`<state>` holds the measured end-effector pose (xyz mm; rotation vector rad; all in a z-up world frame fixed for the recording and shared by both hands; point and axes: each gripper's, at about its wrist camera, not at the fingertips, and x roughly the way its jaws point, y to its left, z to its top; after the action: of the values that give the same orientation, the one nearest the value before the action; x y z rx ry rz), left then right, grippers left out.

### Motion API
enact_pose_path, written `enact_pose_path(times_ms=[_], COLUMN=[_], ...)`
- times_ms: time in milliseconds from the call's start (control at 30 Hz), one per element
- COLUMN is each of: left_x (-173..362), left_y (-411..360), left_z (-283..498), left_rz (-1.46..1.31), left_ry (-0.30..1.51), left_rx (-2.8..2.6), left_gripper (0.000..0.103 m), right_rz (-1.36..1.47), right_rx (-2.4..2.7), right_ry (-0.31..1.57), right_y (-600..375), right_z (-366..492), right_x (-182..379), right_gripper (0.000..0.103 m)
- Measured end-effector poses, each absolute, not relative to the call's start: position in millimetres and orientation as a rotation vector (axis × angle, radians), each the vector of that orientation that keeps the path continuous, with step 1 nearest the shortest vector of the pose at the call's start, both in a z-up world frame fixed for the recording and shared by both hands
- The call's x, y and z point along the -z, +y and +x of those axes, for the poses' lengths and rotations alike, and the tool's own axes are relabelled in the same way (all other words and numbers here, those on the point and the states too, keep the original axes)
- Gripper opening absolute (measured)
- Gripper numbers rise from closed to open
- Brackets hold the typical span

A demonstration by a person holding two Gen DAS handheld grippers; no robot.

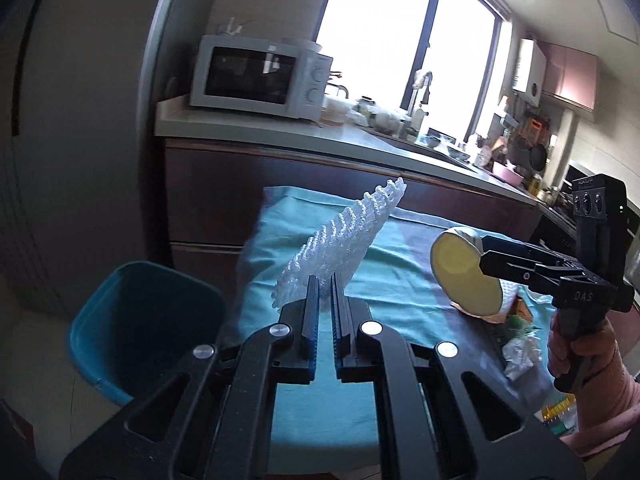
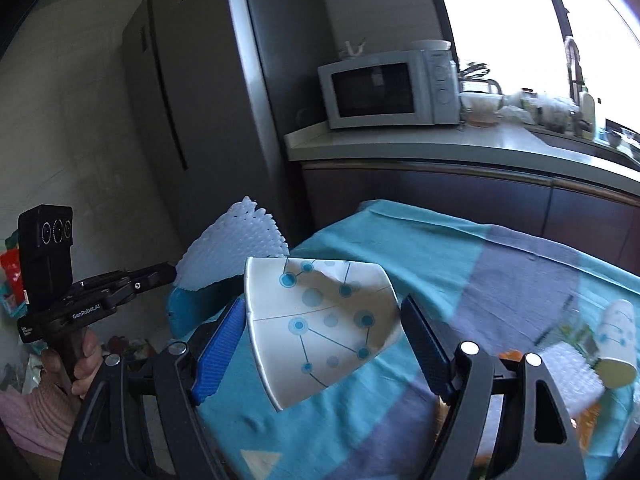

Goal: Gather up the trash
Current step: 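Carry foam net and paper cup to the teal bin and open both grippers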

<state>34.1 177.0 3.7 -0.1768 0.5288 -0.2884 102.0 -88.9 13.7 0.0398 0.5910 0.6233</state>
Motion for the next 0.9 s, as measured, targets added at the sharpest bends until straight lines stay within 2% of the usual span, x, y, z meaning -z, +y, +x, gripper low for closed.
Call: enact_pose_path(times_ms=[433,900], left_x=[61,114], left_y=[305,335], left_z=[59,105], left_rz=[-0.258,-0.34], left_ry=[0.648,0.77], left_rx=[-0.004,-0.099], left_gripper=[0.006,0.008], right_rz=[-0.07,-0.114], right_rx=[-0.835,-0.839], right_ry=[0.707,0.903], right_y=[71,158], right_z=[157,199], right_x=[6,53], right_gripper=[0.077,0.077])
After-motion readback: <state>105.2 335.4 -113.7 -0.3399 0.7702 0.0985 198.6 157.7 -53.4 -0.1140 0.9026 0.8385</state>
